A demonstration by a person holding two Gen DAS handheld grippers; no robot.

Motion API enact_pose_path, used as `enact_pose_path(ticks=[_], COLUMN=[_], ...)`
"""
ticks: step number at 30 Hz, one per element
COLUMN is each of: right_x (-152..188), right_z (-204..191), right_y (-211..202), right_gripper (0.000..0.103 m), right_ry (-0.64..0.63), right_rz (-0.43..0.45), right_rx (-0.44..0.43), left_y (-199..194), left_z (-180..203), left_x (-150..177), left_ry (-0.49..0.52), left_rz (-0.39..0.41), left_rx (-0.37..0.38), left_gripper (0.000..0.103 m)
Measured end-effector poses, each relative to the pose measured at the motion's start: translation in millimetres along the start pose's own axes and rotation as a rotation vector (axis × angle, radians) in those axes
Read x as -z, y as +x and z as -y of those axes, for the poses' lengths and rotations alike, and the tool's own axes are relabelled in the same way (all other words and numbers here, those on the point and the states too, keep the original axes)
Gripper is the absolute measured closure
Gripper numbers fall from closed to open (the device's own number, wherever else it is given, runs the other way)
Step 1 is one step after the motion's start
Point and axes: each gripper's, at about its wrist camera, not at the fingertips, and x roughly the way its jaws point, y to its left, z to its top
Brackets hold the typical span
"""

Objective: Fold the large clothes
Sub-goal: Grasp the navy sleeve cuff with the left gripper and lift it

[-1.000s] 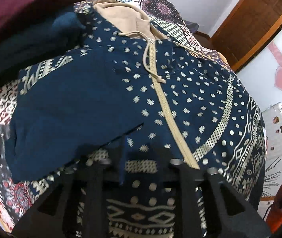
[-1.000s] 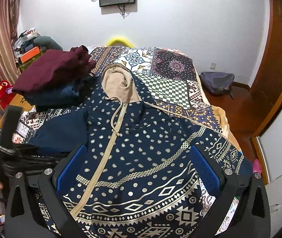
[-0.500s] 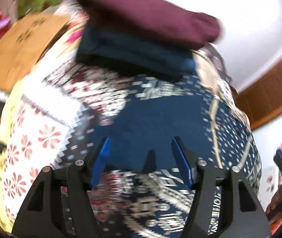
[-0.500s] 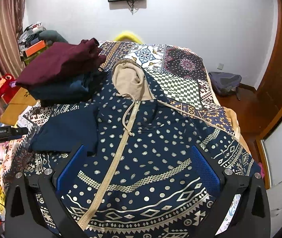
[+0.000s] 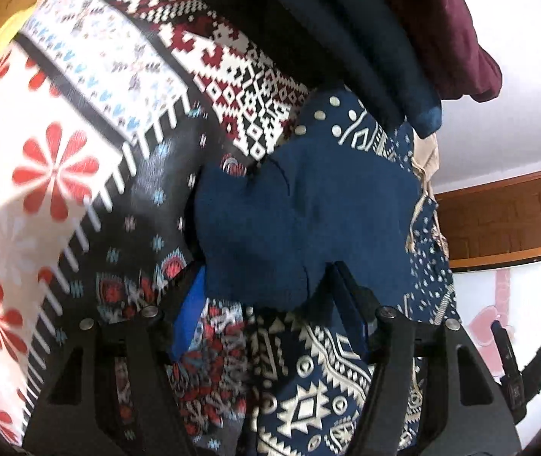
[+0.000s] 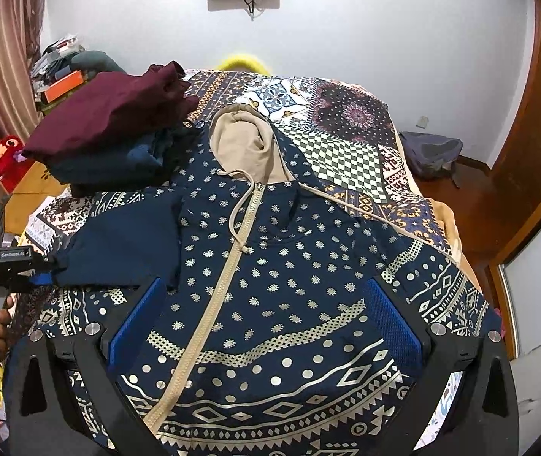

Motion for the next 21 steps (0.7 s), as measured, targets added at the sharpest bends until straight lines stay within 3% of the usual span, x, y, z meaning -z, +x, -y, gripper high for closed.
enact_pose_path(ticks=[2,4,7,9,12,17,21], right_x=[0.8,1.3,1.5,1.2,0.4,-2.1,-1.1], right_z=[3.8,7.4,14.8,18.9,25.7,38.7,52.1], right_y=[-0.3,-0.4,-1.7,-2.2,-2.6,-4.2,-7.6], right_gripper=[0.000,0.000,0.000,0.000,0.000,0.000,0.000], right_ry=[0.008,0.016,0.032,0.040,0.047,0.060,0.079], right_rz=[0.001,0.002,0.006,0.009,0.014,0.026,0.028], right_rx=[0.001,0.000,-0.003,-0.001,0.002,0.021,0.035], left_y=[1.7,2.6,-4.0,-14.9,-28.1,-45.1,-37.9], left_z=[5.8,16.2,41.8,66.1,108.2,203.2,275.4], left_x=[-3.6,-5.3,-8.0,-8.7,-9.8,-6.6,8.3], left_ry=[0.024,0.075,0.160,0.242,0.341,0.542,0.695], left_rz=[0.014,0.037,0.094,0.147,0.203,0.267,0.256], left_rx=[-0.035,-0.075,-0.122,-0.153,-0.142,-0.063,0.007], left_gripper=[0.042,0.070,0.083,0.084,0.085,0.085,0.085])
